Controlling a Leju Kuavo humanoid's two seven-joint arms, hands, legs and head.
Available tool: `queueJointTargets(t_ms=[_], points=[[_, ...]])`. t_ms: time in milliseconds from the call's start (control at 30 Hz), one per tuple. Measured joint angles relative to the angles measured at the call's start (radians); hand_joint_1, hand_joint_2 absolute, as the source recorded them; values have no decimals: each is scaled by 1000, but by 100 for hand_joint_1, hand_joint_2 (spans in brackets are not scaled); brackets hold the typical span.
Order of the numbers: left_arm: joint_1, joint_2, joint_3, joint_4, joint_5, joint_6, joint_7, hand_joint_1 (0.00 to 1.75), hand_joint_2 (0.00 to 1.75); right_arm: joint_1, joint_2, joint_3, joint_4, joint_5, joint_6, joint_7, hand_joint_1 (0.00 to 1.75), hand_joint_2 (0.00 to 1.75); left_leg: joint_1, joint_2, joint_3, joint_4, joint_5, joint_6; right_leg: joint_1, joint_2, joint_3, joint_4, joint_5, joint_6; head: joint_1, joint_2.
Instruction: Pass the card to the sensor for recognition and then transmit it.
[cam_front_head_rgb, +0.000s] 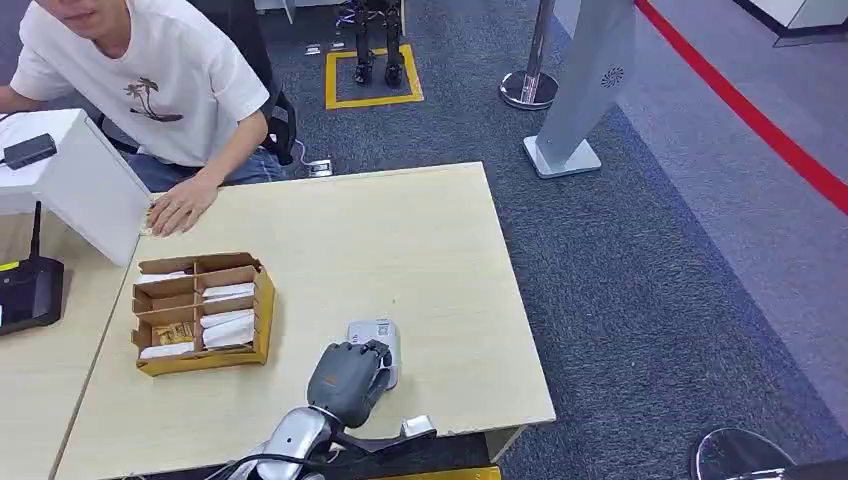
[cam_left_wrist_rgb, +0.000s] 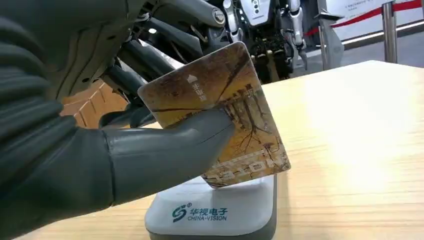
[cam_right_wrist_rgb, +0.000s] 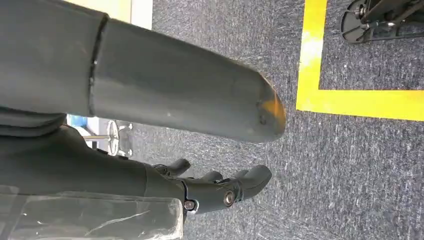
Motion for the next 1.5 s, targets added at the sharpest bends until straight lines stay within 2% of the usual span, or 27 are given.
queueJointTargets(t_ms=[100, 200, 400, 633, 900, 1200, 1500], points=[[0, 14, 31, -19, -2, 30, 36, 175, 175, 1, 0, 0, 0, -3, 0, -2, 0, 175, 0, 0, 0, 0, 0, 0, 0, 0, 0, 0, 0, 0, 0, 0], [0, 41, 94, -71, -3, 57, 50, 175, 175, 3, 0, 0, 0, -3, 0, -3, 0, 175, 1, 0, 0, 0, 0, 0, 0, 0, 0, 0, 0, 0, 0, 0], [-19, 115, 300, -182, 6, 136, 40, 175, 175, 7, 0, 0, 0, 0, 0, -3, 0, 175, 1, 0, 0, 0, 1, -1, 1, 0, 0, 1, 0, 0, 0, 0], [-74, 179, 493, -217, 17, 145, 21, 175, 175, 7, 0, 0, 0, 21, 7, -2, 0, 175, 1, 0, 0, 0, 1, -1, 1, 0, 0, 1, 0, 0, 0, 0], [-166, 263, 629, -182, 37, 138, 14, 175, 175, 6, 0, 0, 0, 39, 16, 2, 0, 175, 1, 0, 0, 0, 1, -1, 1, 0, -1, 1, 0, -1, 0, 0], [-292, 349, 692, -22, 22, 80, 14, 175, 175, 4, 0, 0, 0, 50, 18, 8, 0, 175, 1, 0, 0, 0, 2, -1, 1, 1, -1, 1, 0, -1, 0, 0], [-332, 351, 692, 42, 3, 43, 13, 175, 175, 2, 0, 0, 0, 37, 19, 9, 0, 175, 1, 1, 0, 0, 2, -1, 1, 1, -1, 1, 1, -1, 0, 0]])
